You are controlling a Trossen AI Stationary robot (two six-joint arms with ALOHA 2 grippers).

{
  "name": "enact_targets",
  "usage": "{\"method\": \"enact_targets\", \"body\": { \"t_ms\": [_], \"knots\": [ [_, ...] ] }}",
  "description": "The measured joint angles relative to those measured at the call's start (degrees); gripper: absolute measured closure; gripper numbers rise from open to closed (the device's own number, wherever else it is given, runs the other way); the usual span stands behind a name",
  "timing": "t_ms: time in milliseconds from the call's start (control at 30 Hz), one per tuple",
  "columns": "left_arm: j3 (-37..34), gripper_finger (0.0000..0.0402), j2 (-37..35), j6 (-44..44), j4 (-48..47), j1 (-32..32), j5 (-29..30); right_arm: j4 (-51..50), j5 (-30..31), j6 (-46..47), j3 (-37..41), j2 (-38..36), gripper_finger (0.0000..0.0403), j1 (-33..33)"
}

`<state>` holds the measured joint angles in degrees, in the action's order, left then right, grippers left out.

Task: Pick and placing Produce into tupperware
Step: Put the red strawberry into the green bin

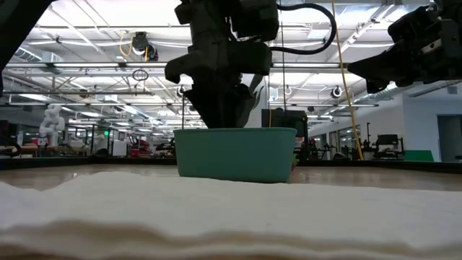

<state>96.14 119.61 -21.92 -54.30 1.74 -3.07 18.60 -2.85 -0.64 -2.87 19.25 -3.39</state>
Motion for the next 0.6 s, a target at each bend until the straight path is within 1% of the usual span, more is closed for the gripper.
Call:
{"method": "enact_targets", "body": {
  "t_ms": [167,433,500,600],
  "knots": [
    [0.0,0.0291,0.0,-0.2,-0.1,0.0,3.5,0.0,0.0,0.0,0.0,0.0,0.0403,0.0],
    [0.0,0.0387,0.0,-2.0,-2.9,0.0,3.7,0.0,0.0,0.0,0.0,0.0,0.0403,0.0],
    [0.0,0.0396,-0.2,-2.0,-3.3,0.0,3.7,0.0,0.0,0.0,0.0,0.0,0.0403,0.0],
    [0.0,0.0388,-1.0,-2.0,-3.9,0.0,3.7,0.0,0.0,0.0,0.0,0.0,0.0403,0.0]
  ]
}}
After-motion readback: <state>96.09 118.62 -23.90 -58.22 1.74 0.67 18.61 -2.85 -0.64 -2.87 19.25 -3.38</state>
